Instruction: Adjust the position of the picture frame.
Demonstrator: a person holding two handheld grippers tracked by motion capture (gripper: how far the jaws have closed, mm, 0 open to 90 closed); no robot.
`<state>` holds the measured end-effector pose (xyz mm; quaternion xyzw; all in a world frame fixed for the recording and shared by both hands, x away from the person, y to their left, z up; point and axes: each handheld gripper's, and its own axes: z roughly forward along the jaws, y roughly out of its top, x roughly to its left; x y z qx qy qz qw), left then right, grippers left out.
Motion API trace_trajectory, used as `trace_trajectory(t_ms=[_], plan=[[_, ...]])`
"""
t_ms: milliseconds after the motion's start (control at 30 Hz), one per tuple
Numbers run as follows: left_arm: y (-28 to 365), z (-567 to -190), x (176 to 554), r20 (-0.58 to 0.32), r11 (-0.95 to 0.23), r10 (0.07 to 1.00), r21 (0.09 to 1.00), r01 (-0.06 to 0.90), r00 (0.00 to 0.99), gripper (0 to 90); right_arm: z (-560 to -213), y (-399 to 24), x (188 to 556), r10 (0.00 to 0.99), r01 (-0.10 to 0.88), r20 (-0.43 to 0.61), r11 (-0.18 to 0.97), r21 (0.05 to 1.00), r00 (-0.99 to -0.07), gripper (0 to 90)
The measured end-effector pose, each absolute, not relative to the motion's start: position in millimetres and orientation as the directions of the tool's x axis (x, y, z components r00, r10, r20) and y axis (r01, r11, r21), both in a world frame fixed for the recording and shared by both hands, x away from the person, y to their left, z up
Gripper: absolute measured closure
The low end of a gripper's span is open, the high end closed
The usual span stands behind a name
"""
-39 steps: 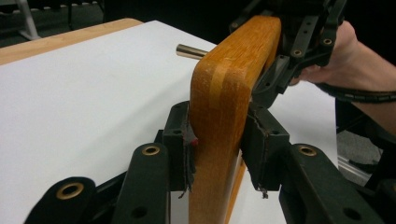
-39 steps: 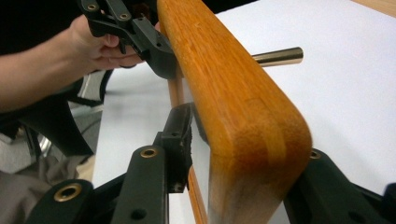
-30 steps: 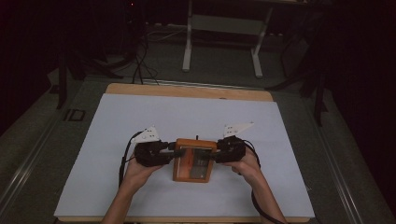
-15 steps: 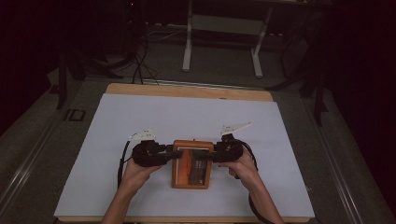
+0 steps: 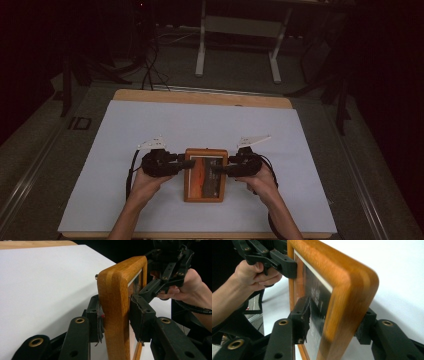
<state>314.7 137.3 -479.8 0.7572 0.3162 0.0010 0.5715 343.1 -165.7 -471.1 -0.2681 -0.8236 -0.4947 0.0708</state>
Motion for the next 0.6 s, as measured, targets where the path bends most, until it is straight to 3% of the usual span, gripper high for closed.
trace_trajectory(t_ms=[367,500,600], plan=[[136,-482,321,-0.355,-0.157,0.487,0.863,0.48,0.798,62.5,-476,-175,343,0.39,0.525,0.388,0.354,0.774,-0.835,59.2],[139,-482,322,-0.324,-0.17,0.55,0.859,0.482,0.77,64.7,-481,-177,347,0.407,0.559,0.419,0.332,0.76,-0.811,59.3],[140,-484,324,-0.341,-0.154,0.546,0.857,0.491,0.766,64.7,-485,-180,350,0.394,0.585,0.461,0.295,0.756,-0.795,60.5]])
